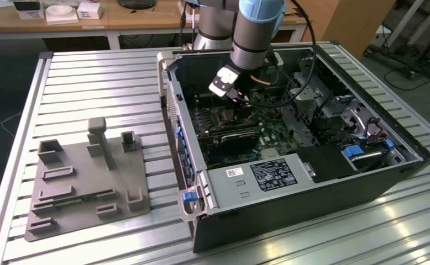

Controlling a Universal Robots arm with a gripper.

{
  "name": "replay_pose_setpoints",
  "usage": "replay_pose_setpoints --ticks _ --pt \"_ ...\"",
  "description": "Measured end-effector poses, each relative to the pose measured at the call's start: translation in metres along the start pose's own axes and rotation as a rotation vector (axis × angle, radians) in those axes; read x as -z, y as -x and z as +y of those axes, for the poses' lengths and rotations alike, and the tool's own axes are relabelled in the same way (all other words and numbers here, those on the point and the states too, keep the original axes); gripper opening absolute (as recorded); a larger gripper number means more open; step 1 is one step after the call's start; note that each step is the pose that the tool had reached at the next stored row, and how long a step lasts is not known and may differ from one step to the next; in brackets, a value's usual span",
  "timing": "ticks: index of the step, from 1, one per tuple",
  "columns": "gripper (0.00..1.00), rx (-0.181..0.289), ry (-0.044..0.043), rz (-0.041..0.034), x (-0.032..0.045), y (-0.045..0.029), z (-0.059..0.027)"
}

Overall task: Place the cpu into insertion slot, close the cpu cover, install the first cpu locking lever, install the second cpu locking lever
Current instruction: 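Place the cpu into insertion slot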

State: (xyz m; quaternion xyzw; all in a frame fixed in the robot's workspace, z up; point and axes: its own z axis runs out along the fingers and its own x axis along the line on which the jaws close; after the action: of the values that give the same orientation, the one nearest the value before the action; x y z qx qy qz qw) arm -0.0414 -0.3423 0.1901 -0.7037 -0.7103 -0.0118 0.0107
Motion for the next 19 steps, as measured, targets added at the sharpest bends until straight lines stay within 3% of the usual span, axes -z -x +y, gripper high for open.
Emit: replay_pose_setpoints --ticks 19 --pt "0.54 0.000 -0.0004 -0.0003 0.0002 -0.0003 0.0016"
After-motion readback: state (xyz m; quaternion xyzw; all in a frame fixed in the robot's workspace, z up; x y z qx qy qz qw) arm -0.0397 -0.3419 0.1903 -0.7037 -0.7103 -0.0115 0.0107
